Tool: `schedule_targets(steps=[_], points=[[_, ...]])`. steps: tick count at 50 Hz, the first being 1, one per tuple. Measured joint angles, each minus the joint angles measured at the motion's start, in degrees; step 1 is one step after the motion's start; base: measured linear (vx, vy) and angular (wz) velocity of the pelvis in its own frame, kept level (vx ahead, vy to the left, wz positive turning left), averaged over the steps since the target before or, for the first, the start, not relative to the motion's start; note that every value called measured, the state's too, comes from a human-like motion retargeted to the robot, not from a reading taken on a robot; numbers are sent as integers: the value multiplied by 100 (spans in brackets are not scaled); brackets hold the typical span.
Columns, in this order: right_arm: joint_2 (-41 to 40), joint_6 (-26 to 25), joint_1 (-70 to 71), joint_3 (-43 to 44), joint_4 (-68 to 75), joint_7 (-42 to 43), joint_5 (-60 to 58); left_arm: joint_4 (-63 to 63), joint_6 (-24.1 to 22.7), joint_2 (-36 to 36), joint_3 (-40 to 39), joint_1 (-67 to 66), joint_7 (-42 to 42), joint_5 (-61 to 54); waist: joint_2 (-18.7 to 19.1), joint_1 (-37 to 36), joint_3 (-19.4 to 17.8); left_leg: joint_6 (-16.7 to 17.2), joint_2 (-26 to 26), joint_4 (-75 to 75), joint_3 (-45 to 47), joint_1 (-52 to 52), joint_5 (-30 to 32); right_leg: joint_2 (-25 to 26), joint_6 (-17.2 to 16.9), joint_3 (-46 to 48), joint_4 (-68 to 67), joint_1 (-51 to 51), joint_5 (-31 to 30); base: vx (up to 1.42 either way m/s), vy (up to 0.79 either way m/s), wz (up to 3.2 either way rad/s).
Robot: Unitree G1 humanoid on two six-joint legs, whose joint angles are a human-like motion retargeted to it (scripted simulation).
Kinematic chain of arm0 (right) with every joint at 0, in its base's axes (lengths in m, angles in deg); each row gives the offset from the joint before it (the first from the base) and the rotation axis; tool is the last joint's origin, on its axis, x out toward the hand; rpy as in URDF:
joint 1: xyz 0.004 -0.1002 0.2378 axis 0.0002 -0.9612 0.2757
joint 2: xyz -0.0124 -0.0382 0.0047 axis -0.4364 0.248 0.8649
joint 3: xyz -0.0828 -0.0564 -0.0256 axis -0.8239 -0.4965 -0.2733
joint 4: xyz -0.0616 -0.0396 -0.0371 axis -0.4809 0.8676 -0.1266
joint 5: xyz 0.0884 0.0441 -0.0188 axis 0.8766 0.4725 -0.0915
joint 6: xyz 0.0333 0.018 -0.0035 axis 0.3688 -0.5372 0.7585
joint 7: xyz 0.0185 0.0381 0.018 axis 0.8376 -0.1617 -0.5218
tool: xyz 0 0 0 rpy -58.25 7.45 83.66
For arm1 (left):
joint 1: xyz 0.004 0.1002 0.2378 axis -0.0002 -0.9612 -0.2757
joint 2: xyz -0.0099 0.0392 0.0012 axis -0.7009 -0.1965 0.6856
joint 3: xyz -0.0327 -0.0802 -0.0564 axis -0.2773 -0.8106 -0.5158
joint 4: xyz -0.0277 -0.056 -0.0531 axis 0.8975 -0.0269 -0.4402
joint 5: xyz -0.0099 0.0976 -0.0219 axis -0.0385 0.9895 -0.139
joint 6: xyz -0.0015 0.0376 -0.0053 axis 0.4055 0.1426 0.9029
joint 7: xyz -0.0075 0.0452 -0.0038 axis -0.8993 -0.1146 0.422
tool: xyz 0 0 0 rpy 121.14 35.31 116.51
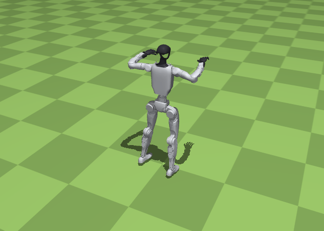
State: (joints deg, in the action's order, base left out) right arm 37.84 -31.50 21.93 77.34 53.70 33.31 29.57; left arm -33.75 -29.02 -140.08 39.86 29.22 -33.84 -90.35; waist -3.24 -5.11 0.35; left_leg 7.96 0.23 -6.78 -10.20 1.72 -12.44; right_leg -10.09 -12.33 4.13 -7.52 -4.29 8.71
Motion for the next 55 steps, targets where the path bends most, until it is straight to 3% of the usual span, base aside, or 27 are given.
schedule_targets(steps=[11,13,15,17,36,47,55], points=[[38,8,83,-47,-50,23,41,115,-14,36,-294,-269,-3,-79,1,51,41,1,2,-7,6,-15,-8,2,-4,-1,2,14,1,0,0,0],[146,-291,340,-391,77,17,225,108,471,116,-181,-48,224,487,-16,38,-304,-113,1,20,13,173,-60,-1,153,-27,-27,-137,71,0,0,0],[86,0,221,-190,21,9,24,86,28,-10,-194,-177,-10,-2,-13,61,-2,2,4,1,14,43,-11,2,-8,-6,1,-36,4,0,0,0],[51,30,57,-52,-24,22,40,88,-15,-25,-275,-293,-24,3,-13,61,51,5,3,-3,11,-6,-7,2,-10,-3,-1,10,-1,0,0,0],[59,31,-76,104,-89,39,39,171,-16,68,-517,-555,16,-93,-19,98,107,10,11,-6,40,-31,-21,8,-17,-32,-5,54,-8,0,0,0],[89,9,-44,67,-52,-14,-9,217,43,-66,-628,-609,-127,632,-36,70,85,5,24,3,73,33,-37,19,-10,-70,-8,16,-5,0,0,0],[34,20,-10,47,-79,36,8,247,-12,66,-650,-646,-32,110,-39,90,96,5,19,-4,85,17,-42,14,-16,-82,-7,34,0,0,0,0]])
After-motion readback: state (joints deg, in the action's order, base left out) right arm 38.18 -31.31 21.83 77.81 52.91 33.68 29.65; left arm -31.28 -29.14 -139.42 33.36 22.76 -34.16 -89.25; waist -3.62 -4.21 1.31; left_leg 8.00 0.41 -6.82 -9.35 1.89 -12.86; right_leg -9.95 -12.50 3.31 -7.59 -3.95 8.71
